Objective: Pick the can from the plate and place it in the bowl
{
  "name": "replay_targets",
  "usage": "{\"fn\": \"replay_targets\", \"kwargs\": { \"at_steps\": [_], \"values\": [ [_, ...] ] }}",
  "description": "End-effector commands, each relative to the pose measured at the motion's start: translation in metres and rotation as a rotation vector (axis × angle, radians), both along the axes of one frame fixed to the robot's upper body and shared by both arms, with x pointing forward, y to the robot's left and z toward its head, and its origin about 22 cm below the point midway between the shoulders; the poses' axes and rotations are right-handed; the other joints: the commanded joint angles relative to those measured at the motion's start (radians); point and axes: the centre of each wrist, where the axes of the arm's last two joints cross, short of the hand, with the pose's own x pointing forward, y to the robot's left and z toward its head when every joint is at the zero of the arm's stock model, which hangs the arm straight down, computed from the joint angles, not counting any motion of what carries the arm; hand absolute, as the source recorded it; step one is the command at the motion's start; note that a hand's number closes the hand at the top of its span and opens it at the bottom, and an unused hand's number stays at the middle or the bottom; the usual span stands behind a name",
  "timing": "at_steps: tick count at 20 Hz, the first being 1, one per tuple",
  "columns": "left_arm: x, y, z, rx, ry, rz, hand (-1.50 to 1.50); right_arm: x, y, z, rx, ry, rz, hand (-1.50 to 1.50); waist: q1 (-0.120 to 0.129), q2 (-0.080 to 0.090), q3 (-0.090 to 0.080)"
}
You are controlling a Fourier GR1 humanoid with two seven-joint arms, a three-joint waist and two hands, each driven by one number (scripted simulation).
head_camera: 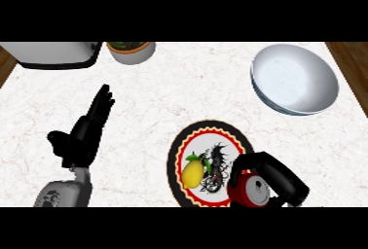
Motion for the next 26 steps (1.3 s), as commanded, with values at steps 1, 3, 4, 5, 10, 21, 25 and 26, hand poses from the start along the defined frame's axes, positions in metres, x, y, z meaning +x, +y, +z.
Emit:
{"fn": "replay_targets", "kwargs": {
  "at_steps": [1, 3, 4, 5, 10, 21, 25, 26],
  "values": [
    [0.012, -0.014, 0.006, -0.004, -0.001, 0.009, 0.00, 0.000, -0.010, 0.024, 0.147, -0.067, -0.019, 1.50, -0.002, 0.002, 0.000],
    [0.006, -0.008, -0.009, -0.016, 0.011, 0.001, 0.00, -0.022, -0.009, 0.038, 0.194, -0.118, -0.026, 1.50, -0.007, 0.001, 0.000],
    [-0.004, -0.003, 0.006, -0.001, 0.000, 0.004, 0.00, -0.017, -0.014, 0.046, 0.209, -0.183, -0.043, 1.50, 0.001, -0.001, 0.001],
    [0.012, 0.005, -0.002, -0.015, 0.001, 0.002, 0.00, -0.019, -0.023, 0.069, 0.203, -0.234, -0.023, 1.50, -0.010, 0.001, 0.000],
    [-0.009, -0.016, -0.009, -0.028, 0.006, 0.025, 0.00, -0.055, -0.010, 0.126, 0.216, -0.414, -0.102, 1.50, -0.008, -0.004, -0.001],
    [-0.001, 0.003, -0.007, 0.004, -0.001, 0.008, 0.00, -0.061, -0.001, 0.226, 0.098, -0.446, -0.326, 1.50, 0.009, 0.000, -0.001],
    [0.003, -0.001, 0.016, -0.014, -0.008, -0.021, 0.00, -0.016, -0.002, 0.253, 0.124, -0.442, -0.381, 1.50, 0.013, 0.001, -0.001],
    [-0.003, -0.016, -0.004, -0.010, -0.005, -0.013, 0.00, -0.003, -0.004, 0.258, 0.103, -0.460, -0.407, 1.50, 0.013, 0.002, 0.000]
  ]
}}
